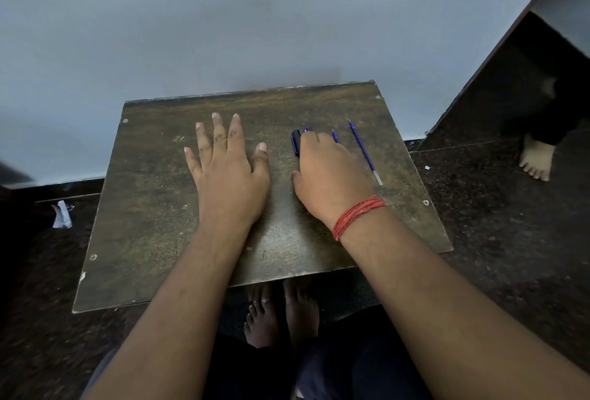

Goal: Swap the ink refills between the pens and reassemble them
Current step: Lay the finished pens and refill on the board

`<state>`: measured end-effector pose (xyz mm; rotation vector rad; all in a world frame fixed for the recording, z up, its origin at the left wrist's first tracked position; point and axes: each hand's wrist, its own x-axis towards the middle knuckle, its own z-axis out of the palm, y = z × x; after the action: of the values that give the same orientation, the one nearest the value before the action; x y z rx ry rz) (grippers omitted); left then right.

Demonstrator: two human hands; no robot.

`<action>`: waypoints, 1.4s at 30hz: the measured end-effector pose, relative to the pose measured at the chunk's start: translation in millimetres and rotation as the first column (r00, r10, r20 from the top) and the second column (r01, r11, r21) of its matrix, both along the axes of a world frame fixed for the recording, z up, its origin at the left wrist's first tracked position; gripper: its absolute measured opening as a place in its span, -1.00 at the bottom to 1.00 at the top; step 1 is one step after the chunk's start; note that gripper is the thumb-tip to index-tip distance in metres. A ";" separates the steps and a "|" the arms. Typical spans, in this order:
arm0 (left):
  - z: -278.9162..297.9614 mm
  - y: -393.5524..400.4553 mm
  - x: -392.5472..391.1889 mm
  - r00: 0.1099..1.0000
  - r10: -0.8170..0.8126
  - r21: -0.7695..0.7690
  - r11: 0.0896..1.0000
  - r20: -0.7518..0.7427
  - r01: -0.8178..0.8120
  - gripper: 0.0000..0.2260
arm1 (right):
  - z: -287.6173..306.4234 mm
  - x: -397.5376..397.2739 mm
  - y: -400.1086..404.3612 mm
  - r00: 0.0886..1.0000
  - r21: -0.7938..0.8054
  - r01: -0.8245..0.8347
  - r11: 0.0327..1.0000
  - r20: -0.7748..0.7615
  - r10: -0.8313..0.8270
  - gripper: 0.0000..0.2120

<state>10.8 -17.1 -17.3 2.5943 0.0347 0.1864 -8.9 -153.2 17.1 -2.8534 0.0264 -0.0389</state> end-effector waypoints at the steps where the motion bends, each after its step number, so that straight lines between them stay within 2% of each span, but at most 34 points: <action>1: 0.3 0.8 0.2 1.000 0.003 -0.007 1.000 -0.001 -0.003 -0.45 | 0.0 -0.3 1.9 1.000 0.004 0.003 1.000 -0.005 -0.003 -0.65; 4: 0.7 1.5 0.7 1.000 0.009 -0.024 1.000 -0.009 -0.009 -0.45 | 0.3 -1.3 2.9 1.000 0.006 0.006 1.000 -0.002 -0.006 -0.65; 8: 1.5 0.5 0.9 1.000 0.003 -0.032 0.999 -0.008 -0.003 -0.45 | 2.3 -2.4 -2.7 0.997 0.028 0.031 0.999 0.075 -0.033 -0.63; 11: 1.4 0.0 1.2 1.000 0.004 -0.046 0.999 -0.008 -0.005 -0.45 | 2.7 -2.8 -7.5 0.998 0.027 0.063 0.998 0.013 -0.064 -0.56; 15: 2.3 1.4 2.4 1.000 0.018 -0.063 0.998 -0.001 -0.018 -0.46 | -0.6 -3.7 3.9 0.999 0.027 0.032 0.999 -0.018 -0.031 -0.61; 19: 4.5 6.5 3.0 0.999 0.041 -0.076 0.996 0.010 -0.040 -0.46 | -4.0 1.7 30.0 1.000 0.126 -0.005 0.992 -0.019 0.008 -0.60; 23: 7.5 17.9 4.1 0.994 0.109 -0.100 0.989 0.013 -0.107 -0.46 | -9.0 5.5 56.4 1.000 0.184 -0.016 0.983 0.028 0.011 -0.73; 28: 4.6 28.1 -0.4 0.989 0.145 -0.105 0.984 0.004 -0.144 -0.48 | -12.5 4.3 66.3 0.999 0.208 -0.001 0.978 0.047 -0.009 -0.72; 31: 2.2 25.9 -3.7 0.993 0.115 -0.079 0.990 0.008 -0.114 -0.49 | -4.0 1.2 51.8 0.994 0.242 -0.021 0.970 0.109 -0.005 -0.69; 34: 1.7 19.9 -6.2 0.997 0.071 -0.039 0.997 0.037 -0.069 -0.49 | 6.2 1.7 10.9 0.978 0.182 0.055 0.982 0.187 -0.089 -0.72; 38: 0.8 8.2 -10.0 0.997 -0.010 0.032 0.999 0.082 0.007 -0.49 | 2.6 0.3 -53.3 0.956 0.103 0.270 0.957 0.086 -0.279 -0.64; 42: -0.2 1.7 -11.0 0.994 -0.055 0.068 0.997 0.099 0.048 -0.50 | -3.2 -3.7 -64.6 0.953 0.097 0.303 0.948 -0.047 -0.300 -0.58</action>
<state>-0.2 -15.4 -17.4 2.6439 -0.0760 0.3046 -12.6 -217.8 13.9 -2.7194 0.4588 -0.0540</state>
